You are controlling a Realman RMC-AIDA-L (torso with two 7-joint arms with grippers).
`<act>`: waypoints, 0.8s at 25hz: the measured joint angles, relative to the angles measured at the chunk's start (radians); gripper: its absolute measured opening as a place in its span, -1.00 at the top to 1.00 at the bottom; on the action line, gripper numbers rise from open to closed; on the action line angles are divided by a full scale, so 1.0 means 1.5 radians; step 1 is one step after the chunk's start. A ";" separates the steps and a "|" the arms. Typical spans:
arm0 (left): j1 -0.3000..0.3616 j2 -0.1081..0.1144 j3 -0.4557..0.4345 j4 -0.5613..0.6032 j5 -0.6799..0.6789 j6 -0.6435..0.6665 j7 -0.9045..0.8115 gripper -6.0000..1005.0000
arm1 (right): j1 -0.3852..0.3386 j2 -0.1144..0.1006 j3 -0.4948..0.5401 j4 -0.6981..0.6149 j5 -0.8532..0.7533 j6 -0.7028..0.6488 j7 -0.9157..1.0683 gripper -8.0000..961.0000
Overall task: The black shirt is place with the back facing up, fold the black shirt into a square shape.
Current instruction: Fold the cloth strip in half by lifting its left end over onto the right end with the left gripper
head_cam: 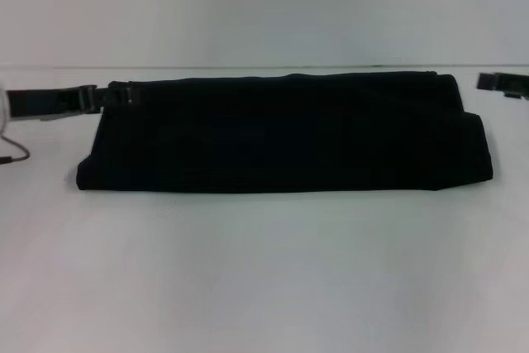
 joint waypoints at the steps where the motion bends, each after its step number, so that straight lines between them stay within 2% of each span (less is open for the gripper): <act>1: 0.006 0.000 0.000 0.004 -0.001 0.001 -0.008 -0.78 | -0.006 -0.003 0.000 0.000 0.000 -0.007 0.002 -0.62; 2: 0.015 0.000 0.000 0.008 -0.002 0.001 -0.020 -0.85 | -0.011 -0.006 0.000 -0.001 0.000 -0.013 0.004 -0.62; 11: 0.061 0.003 0.002 0.008 0.006 -0.006 -0.073 -0.85 | -0.031 -0.010 -0.037 -0.006 0.000 -0.025 0.005 -0.62; 20: 0.059 0.000 0.022 -0.023 0.040 -0.021 -0.066 -0.84 | -0.032 -0.005 -0.040 -0.007 -0.001 -0.007 0.006 -0.62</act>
